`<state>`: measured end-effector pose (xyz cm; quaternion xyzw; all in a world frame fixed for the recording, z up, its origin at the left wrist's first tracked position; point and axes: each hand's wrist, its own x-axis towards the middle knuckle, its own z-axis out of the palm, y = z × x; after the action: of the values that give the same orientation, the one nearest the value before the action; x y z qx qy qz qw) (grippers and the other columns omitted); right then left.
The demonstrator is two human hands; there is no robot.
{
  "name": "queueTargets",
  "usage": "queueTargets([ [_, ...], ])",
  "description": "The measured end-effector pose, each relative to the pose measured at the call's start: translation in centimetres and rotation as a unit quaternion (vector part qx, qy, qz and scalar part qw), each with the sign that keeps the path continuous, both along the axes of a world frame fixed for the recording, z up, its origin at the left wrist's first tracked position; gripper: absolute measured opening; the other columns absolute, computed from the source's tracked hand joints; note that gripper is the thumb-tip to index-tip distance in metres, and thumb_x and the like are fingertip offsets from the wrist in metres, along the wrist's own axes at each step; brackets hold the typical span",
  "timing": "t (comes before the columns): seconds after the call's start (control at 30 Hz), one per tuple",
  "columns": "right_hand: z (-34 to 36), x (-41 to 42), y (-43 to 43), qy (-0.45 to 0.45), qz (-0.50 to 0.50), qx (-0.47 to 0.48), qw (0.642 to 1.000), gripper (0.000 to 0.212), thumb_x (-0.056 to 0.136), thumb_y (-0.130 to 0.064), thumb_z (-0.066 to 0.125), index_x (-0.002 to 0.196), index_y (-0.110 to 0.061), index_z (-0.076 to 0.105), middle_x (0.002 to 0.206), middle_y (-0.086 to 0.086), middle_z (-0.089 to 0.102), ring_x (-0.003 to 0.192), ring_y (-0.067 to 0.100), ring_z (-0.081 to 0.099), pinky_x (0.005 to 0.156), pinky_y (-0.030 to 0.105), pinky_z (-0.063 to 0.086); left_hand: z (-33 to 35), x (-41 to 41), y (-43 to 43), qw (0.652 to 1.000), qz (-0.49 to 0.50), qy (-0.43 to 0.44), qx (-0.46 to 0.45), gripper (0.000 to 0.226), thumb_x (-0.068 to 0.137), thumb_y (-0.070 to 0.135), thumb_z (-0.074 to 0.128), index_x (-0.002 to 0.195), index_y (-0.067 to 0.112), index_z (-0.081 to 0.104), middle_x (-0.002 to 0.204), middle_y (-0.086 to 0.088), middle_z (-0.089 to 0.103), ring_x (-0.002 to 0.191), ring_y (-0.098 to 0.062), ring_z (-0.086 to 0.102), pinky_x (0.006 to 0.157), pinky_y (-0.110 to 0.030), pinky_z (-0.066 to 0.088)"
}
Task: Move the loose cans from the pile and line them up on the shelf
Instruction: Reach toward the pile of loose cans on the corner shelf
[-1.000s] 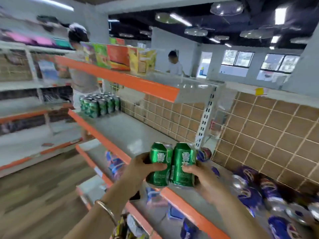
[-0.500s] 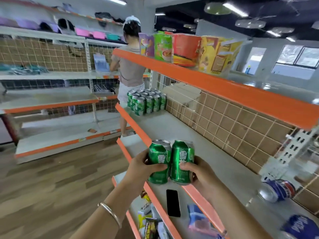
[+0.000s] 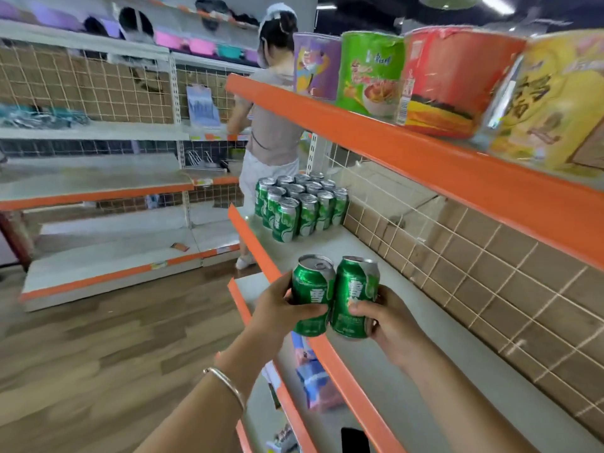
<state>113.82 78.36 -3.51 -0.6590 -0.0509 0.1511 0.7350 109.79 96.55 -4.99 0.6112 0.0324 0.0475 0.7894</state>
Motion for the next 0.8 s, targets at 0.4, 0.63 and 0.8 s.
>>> queueTargets([
  [0.4,-2.9,13.4,7.3,0.019,-0.148,0.006,0.989,0.036,0.056,-0.002,0.073,0.089,0.0,0.059,0.078,0.021,0.057,0.066,0.029,0.055,0.067,0.043,0.047,-3.2,15.4,7.1,0.996,-0.063,0.025,0.061,0.059,0.062,-0.018,0.075,0.112,0.011,0.063,0.083,0.008,0.074,0.077,-0.005,0.068,0.068,-0.017,0.054],
  [0.63,-5.6,21.7,9.9,0.029,-0.255,0.002,0.966,0.047,0.069,0.003,0.077,0.11,0.0,0.052,0.077,0.009,0.059,0.054,0.013,0.05,0.045,0.025,0.037,-5.4,21.5,9.8,0.982,-0.127,0.032,0.134,0.063,0.058,-0.003,0.082,0.108,0.03,0.061,0.091,0.011,0.074,0.089,-0.004,0.067,0.078,-0.019,0.052],
  [0.8,-6.5,25.0,10.9,0.0,-0.287,-0.066,0.956,0.067,0.058,-0.017,0.089,0.115,-0.016,0.054,0.112,0.009,0.068,0.099,0.027,0.066,0.084,0.048,0.054,-5.5,23.7,10.2,0.973,-0.181,-0.008,0.145,0.064,0.062,-0.003,0.079,0.112,0.033,0.058,0.104,0.01,0.071,0.1,-0.003,0.064,0.09,-0.021,0.051],
])
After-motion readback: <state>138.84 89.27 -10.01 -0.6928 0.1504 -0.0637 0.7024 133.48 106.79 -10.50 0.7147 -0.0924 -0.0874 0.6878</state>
